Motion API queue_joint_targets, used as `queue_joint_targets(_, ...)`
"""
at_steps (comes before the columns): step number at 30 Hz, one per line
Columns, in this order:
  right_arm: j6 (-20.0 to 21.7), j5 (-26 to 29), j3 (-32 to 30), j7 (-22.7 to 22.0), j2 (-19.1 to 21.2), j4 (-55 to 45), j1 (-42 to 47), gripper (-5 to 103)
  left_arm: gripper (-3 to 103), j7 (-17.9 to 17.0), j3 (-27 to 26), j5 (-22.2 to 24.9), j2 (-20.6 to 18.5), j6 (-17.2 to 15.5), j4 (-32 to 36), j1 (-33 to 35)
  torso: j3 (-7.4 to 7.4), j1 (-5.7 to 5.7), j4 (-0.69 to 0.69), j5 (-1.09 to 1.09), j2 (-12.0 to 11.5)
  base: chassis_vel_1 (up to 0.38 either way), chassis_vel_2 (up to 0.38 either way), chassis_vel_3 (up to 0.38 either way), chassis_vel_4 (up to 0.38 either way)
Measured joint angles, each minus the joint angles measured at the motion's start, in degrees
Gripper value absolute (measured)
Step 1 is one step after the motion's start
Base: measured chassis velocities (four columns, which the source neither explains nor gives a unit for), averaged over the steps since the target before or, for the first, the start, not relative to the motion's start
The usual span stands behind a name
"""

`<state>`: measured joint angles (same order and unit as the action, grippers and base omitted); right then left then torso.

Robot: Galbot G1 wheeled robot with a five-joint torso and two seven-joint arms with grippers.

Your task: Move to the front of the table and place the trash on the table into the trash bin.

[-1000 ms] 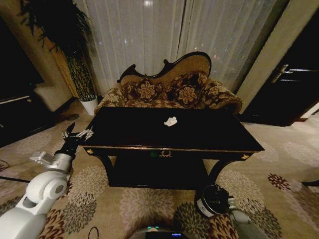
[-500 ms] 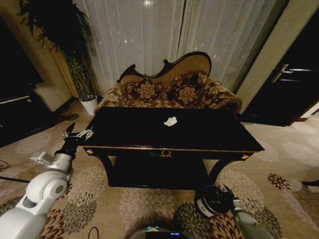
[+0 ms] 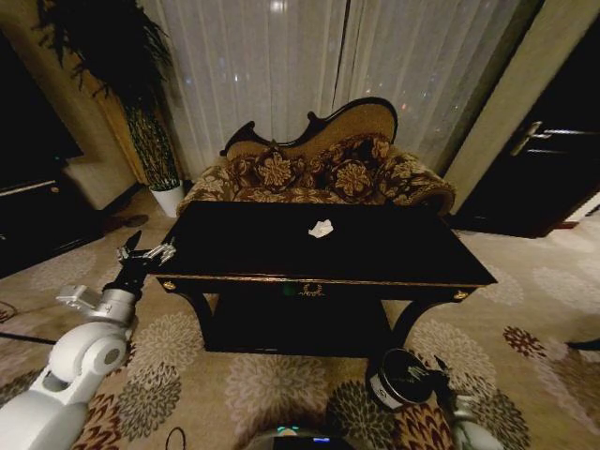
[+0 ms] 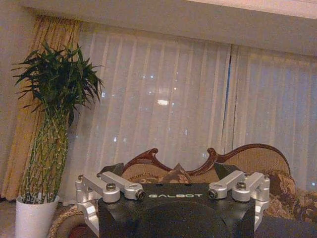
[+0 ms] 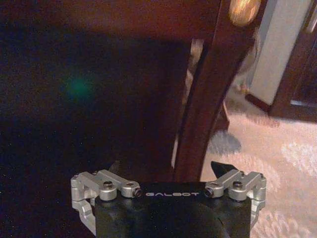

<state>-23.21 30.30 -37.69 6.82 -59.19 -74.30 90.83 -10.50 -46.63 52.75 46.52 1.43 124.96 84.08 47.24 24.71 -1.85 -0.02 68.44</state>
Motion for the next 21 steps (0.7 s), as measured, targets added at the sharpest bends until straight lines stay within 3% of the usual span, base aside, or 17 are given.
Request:
queue_joint_targets(12,-1.1,2.1,-13.3,-1.4,-3.0,-21.4,17.0,100,100,0.0,0.0,0.0,0.0,0.0,0.0,0.0,0.00,0.00,0.00,0.00,0.0,0.000,0.000,0.000,0.000)
queue_joint_targets(21,-0.4,4.1,-16.7,-2.0,-2.3,-31.8,22.1,100,100,0.0,0.0,0.0,0.0,0.0,0.0,0.0,0.00,0.00,0.01,0.02,0.0,0.000,0.000,0.000,0.000)
